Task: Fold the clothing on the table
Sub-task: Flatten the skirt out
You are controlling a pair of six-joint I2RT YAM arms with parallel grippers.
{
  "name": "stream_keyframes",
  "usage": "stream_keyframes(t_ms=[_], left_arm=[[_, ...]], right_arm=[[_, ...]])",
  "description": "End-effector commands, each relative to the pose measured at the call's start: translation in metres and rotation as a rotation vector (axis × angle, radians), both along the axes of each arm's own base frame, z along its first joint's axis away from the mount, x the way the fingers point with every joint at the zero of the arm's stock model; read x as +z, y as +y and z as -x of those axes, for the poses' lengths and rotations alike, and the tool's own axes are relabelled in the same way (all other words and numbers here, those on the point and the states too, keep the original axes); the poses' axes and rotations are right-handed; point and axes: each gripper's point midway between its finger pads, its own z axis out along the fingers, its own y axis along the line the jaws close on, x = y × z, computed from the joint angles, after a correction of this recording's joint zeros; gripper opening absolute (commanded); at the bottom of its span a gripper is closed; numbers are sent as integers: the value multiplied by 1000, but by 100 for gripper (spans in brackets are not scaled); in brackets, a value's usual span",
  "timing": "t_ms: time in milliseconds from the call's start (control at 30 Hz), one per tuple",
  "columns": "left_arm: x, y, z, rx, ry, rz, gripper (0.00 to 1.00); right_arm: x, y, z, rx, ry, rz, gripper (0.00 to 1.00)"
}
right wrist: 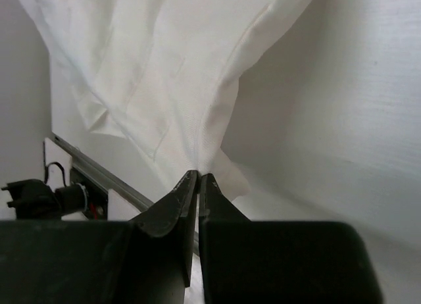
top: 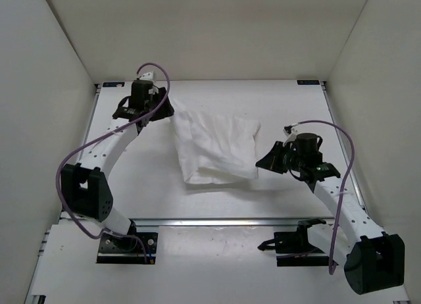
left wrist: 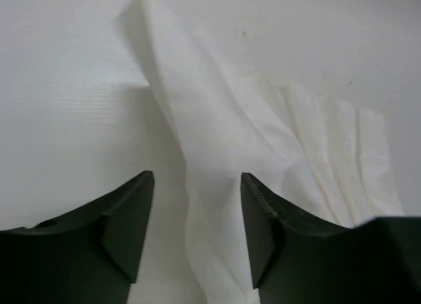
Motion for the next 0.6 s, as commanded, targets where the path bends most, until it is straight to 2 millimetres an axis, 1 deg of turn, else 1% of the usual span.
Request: stream_keyframes(t_ms=[0, 67, 100, 133, 167, 200, 233, 267, 300, 333, 367, 400, 433, 467, 500, 533, 567], left_arm=[[-76, 0, 36, -83, 248, -120, 69], [-86, -7, 47, -105, 268, -67, 70], [-89, -13, 55, -121, 270, -64, 72], [-93, -14, 65, -138, 286, -59, 73], [-90, -18, 71, -151, 285, -57, 73], [-93, -21, 83, -166, 303, -66, 73], [-99, -21, 95, -178, 325, -73, 74], [-93, -25, 101, -190, 311, -69, 73], [-95, -31, 114, -213, 313, -64, 73], [-103, -29, 123, -211, 336, -60, 74], [-96, -34, 131, -227, 314, -45, 74], [-99, -35, 142, -230, 322, -24, 76], [-107, -33, 150, -237, 339, -16, 76], [-104, -35, 160, -246, 337, 3, 77], [-105, -37, 165, -253, 330, 13, 77], [-109, -36, 174, -254, 342, 11, 78], [-114, -34, 178, -249, 349, 2, 78]], right_arm=[[-48, 3, 17, 26, 81, 83, 0], [-69, 0, 19, 18, 114, 137, 0], [-75, 0, 21, 24, 121, 149, 4], [-82, -4, 21, 15, 139, 168, 15], [-86, -8, 22, 10, 153, 183, 20], [-90, -12, 23, 1, 161, 200, 28], [-91, -13, 23, 1, 162, 218, 33], [-90, -16, 21, -7, 150, 230, 35], [-90, -18, 20, -10, 143, 244, 37], [-90, -18, 23, -3, 144, 253, 39], [-90, -20, 22, -8, 136, 267, 40], [-93, -22, 24, -15, 147, 287, 42], [-97, -22, 27, -11, 167, 305, 42], [-102, -24, 30, -4, 190, 334, 42], [-103, -23, 30, -1, 191, 345, 43], [-103, -22, 30, 7, 193, 364, 44], [-102, -17, 32, 36, 185, 381, 43]])
